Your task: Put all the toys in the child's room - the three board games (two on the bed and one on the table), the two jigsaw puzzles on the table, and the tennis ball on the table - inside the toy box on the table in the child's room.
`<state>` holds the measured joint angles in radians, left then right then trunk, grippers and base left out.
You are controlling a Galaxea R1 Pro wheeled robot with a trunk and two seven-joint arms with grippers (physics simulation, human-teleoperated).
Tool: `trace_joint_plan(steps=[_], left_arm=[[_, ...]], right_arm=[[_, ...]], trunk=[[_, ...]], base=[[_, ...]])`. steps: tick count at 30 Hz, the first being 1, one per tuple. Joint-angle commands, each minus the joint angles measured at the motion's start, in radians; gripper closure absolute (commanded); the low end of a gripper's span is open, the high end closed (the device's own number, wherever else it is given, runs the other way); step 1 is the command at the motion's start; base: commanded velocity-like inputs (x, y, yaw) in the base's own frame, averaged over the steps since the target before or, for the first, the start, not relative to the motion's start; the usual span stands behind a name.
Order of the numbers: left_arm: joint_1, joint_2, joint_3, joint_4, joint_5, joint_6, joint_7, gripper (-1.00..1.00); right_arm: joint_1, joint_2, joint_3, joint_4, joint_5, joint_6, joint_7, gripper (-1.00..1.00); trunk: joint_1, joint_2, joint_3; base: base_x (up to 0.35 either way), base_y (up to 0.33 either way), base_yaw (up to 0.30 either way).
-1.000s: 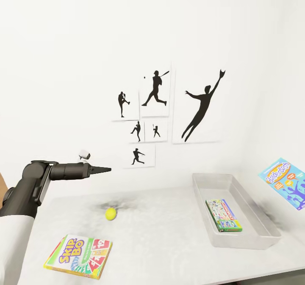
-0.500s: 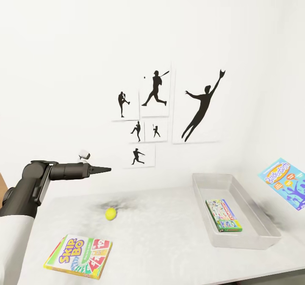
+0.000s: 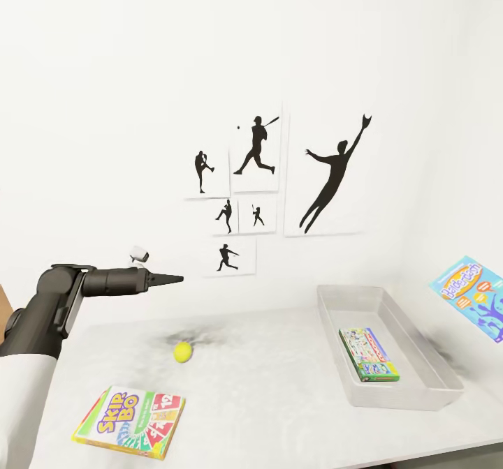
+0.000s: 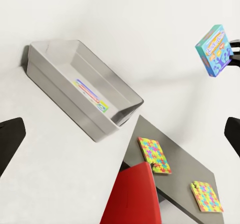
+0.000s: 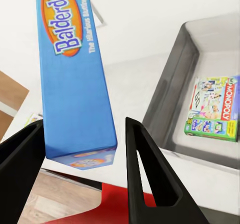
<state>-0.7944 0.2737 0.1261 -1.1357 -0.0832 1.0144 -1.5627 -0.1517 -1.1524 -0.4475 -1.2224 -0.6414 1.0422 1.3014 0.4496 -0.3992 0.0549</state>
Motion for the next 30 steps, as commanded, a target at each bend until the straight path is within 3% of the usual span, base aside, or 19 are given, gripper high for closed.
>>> trace_joint_plan(steps=[1, 5, 8, 14, 21, 30], left_arm=[[0.0, 0.0, 0.001, -0.001, -0.009, 0.01, -0.008, -1.0], [0.0, -0.001, 0.001, -0.002, -0.008, 0.01, -0.008, -1.0], [0.0, -0.003, 0.0, -0.003, -0.007, 0.01, -0.008, -1.0], [0.0, -0.007, 0.0, -0.005, -0.007, 0.01, -0.008, -1.0], [0.0, -0.008, -0.002, -0.006, -0.008, 0.01, -0.008, -1.0], [0.0, -0.008, -0.005, -0.006, -0.009, 0.01, -0.008, -1.0]], right_arm=[[-0.002, -0.002, 0.001, 0.0, -0.002, 0.005, 0.002, 1.0], [-0.002, -0.001, 0.001, -0.006, -0.016, 0.005, 0.005, 1.0], [-0.002, 0.014, 0.002, -0.021, -0.036, 0.005, 0.005, 1.0], [-0.002, 0.108, 0.004, -0.079, -0.049, -0.004, -0.035, 1.0], [-0.002, 0.215, 0.005, -0.111, -0.052, 0.001, -0.17, 1.0], [-0.002, 0.285, 0.007, -0.172, -0.053, 0.001, -0.222, 1.0]], trunk=[[0.0, -0.001, 0.0], [0.0, -0.001, 0.0], [0.0, -0.001, 0.0], [0.0, -0.001, 0.0], [0.0, -0.001, 0.0], [0.0, -0.001, 0.0]], base=[[0.0, 0.0, 0.0], [0.0, 0.0, 0.0], [0.0, 0.0, 0.0], [0.0, 0.0, 0.0], [0.0, 0.0, 0.0], [0.0, 0.0, 0.0]])
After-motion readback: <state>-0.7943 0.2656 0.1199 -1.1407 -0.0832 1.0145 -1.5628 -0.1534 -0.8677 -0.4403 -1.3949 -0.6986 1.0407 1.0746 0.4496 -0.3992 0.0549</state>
